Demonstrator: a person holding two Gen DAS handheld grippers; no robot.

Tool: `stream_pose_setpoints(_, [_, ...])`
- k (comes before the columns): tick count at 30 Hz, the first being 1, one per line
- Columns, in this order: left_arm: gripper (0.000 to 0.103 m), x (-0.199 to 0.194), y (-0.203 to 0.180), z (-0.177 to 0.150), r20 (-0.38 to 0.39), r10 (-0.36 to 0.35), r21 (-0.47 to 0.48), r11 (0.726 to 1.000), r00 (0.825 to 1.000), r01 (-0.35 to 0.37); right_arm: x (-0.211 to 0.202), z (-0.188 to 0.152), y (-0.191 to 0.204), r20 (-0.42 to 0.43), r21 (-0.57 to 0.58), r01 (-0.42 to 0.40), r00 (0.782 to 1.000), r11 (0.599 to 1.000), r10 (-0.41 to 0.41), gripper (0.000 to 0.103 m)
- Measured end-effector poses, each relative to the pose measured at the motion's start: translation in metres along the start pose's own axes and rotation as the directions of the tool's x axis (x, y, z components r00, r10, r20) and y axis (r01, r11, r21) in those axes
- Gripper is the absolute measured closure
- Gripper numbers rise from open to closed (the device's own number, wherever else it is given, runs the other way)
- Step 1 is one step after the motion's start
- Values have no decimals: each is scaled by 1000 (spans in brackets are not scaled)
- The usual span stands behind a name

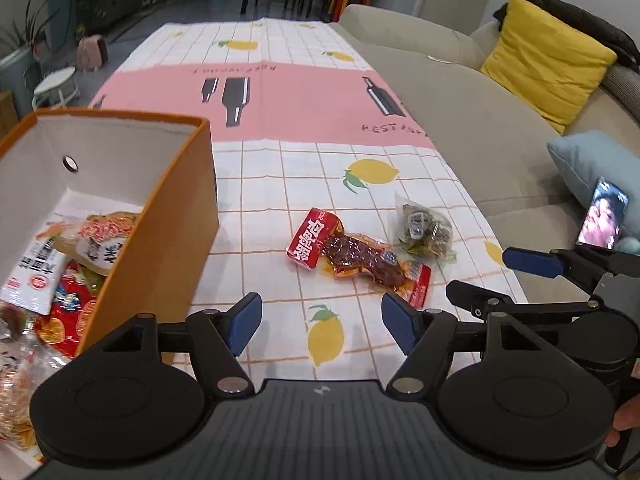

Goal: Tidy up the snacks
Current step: 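Grasp the red meat-stick packet with the left tool while the right tool grasps the clear packet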

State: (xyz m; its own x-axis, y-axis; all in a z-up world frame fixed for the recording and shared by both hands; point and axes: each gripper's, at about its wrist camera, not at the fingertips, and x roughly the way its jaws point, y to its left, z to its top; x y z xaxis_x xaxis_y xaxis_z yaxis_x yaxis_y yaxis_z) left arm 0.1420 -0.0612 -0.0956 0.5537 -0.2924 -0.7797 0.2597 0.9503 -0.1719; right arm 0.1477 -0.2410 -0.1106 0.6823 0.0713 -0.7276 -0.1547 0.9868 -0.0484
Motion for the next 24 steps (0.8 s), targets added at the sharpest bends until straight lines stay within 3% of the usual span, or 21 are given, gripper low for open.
stream_pose_setpoints(8, [23,37,6,9,-61,-44,-93,995,997,38,38,19,-10,36,-152,20,999,988,-15,38])
stream_pose_setpoints(15, [27,49,6,11,-87,-99,-153,985,991,85,72,23,-17,12,-241,-12,1000,971,16,38])
stream_pose_setpoints(17, [27,52,7,11,-93,-113,-167,981,989,97,78,21,-19,-1,-232,-20,1000,972,21,44])
stream_pose_setpoints(18, [27,53,7,12,-96,-119,-177,979,988,101,81,21,-20,-11,-221,-31,1000,975,29,52])
stream_pose_setpoints(24, [27,59,15,10,-108,-127,-238,966,986,98,79,11,-7,-36,-219,-66,998,973,60,57])
